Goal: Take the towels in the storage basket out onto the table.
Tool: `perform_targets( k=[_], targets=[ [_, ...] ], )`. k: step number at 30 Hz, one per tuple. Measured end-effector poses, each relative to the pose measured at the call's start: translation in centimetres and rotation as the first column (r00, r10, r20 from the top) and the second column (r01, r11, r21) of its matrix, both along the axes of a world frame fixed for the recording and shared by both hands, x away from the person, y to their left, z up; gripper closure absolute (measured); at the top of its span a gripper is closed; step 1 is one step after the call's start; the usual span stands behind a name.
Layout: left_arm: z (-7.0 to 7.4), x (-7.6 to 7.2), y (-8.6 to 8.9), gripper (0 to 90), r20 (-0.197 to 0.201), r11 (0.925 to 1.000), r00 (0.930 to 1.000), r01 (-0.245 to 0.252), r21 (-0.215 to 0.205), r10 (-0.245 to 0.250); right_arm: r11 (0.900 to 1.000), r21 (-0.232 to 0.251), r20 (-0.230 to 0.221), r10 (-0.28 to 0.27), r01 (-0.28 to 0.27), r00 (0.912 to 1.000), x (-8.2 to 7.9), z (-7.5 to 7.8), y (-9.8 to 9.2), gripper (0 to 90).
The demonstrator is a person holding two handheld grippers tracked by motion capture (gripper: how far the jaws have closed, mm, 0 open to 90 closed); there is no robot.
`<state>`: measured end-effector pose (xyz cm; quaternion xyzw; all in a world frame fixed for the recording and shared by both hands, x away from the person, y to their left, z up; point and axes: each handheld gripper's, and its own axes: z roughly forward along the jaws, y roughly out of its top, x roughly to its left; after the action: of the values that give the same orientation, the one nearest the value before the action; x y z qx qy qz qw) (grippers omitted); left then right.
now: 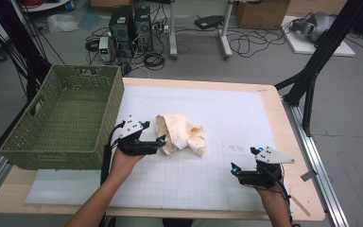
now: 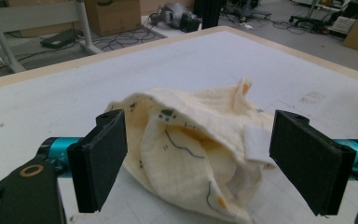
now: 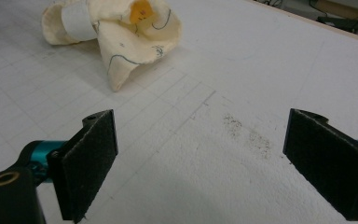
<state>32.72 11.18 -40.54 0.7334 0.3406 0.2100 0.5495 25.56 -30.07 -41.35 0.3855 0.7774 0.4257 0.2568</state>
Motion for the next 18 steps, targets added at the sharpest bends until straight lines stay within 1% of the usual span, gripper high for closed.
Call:
perform_targets(
  k=[1,3,4,5,6,7,8,9,10,13,15,18],
  targets=[
    [-0.1,-0.3,0.2,19.5,-0.001,1.0,1.0,0.004,0.004,-0.004,1.0,0.0,0.002,-0.001,0.001,1.0,0.1,0.0,0.0,9.1],
    [-0.3,-0.9,0.7,21.0,0.012,0.9999,0.9998,0.014,-0.004,-0.014,1.0,0.019,-0.003,0.002,-0.002,1.0,0.2,0.1,0.0,9.2],
    [-0.5,-1.3,1.0,23.4,0.026,0.9999,0.9996,0.008,-0.007,-0.008,1.0,0.023,-0.001,0.001,-0.001,1.0,0.2,0.1,0.0,9.1],
    [-0.6,-1.6,1.2,23.9,0.03,1.0,0.9996,0.001,-0.009,0.0,1.0,0.023,0.002,0.0,0.0,1.0,0.4,0.1,0.0,9.1],
    [-0.7,-1.7,1.4,23.1,0.03,0.9999,0.9996,-0.003,-0.015,0.003,1.0,0.027,-0.005,0.002,-0.001,1.0,0.5,0.1,0.1,9.1],
    [-0.8,-1.8,1.6,22.7,0.029,0.9999,0.9996,-0.001,-0.016,0.001,1.0,0.027,-0.003,0.001,-0.001,1.0,0.6,0.0,0.1,9.1],
    [-0.9,-1.9,1.7,22.1,0.029,0.9997,0.9996,-0.001,-0.025,0.002,1.0,0.029,-0.011,0.0,0.0,0.9999,0.6,0.0,0.2,9.1],
    [-0.9,-1.9,1.8,20.6,0.03,0.9998,0.9996,0.0,-0.022,0.0,1.0,0.031,-0.016,0.0,0.001,0.9999,0.7,-0.1,0.3,9.1],
    [-1.0,-1.9,1.9,19.5,0.027,0.9995,0.9996,0.0,-0.033,0.0,0.999,0.032,-0.017,0.003,-0.002,0.9999,0.7,-0.1,0.3,9.1],
    [-1.1,-1.8,2.0,19.4,0.022,0.9996,0.9997,0.0,-0.027,0.0,0.999,0.04,-0.02,0.011,-0.01,0.9998,0.7,-0.1,0.5,9.1],
    [-1.2,-1.7,2.1,19.4,0.018,0.9994,0.9998,-0.003,-0.033,0.004,1.0,0.027,-0.014,0.016,-0.016,0.9998,0.7,-0.1,0.6,9.1],
    [-1.4,-1.8,2.2,19.6,0.015,0.9997,0.9999,-0.001,-0.026,0.001,1.0,0.018,-0.035,0.022,-0.021,0.9992,0.6,-0.4,0.6,9.1]
  ],
)
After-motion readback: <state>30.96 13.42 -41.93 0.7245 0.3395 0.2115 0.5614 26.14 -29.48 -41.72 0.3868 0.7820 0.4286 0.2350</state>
